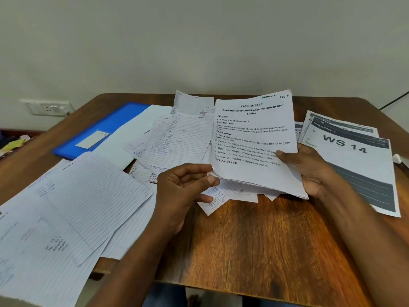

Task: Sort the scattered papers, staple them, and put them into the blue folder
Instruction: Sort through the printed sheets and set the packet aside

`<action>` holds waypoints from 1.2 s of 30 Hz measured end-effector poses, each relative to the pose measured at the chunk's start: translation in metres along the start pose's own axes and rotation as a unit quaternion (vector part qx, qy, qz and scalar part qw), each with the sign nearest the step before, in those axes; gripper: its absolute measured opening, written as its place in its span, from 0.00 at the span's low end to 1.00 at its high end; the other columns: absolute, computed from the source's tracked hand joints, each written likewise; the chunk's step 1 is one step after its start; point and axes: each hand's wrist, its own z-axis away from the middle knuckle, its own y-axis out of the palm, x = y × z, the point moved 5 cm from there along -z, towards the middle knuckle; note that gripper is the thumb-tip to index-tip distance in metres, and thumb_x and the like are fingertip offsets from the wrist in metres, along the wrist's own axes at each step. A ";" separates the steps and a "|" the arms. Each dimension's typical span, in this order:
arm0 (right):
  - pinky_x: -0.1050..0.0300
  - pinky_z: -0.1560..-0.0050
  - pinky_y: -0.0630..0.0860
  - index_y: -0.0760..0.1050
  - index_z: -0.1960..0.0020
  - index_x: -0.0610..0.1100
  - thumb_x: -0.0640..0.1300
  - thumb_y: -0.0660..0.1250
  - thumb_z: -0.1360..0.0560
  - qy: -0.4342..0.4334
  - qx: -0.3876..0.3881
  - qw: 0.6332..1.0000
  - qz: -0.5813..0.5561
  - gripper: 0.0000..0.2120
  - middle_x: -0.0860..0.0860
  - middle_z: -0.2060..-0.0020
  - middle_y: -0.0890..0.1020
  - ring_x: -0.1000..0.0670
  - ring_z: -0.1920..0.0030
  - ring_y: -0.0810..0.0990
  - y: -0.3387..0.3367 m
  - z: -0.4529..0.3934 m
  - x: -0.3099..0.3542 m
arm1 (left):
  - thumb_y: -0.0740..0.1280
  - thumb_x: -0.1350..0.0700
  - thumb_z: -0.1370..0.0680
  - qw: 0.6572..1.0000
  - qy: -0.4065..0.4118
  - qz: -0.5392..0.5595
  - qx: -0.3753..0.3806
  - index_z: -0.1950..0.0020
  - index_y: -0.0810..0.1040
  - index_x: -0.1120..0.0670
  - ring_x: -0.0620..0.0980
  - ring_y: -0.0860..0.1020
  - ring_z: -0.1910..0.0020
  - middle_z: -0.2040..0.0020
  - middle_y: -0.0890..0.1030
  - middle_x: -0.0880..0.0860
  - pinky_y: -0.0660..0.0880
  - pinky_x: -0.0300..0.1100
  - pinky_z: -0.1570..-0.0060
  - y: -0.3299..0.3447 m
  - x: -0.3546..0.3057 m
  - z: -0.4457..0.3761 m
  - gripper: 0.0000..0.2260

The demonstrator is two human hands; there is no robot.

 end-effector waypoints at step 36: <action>0.42 0.43 0.81 0.76 0.30 0.36 0.27 0.67 0.23 -0.003 0.009 1.000 -0.007 0.22 0.39 0.38 0.84 0.38 0.37 0.82 0.001 -0.002 -0.002 | 0.69 0.71 0.21 0.998 0.019 -0.048 -0.033 0.49 0.86 0.58 0.52 0.86 0.64 0.59 0.88 0.58 0.78 0.40 0.73 0.005 0.001 -0.003 0.10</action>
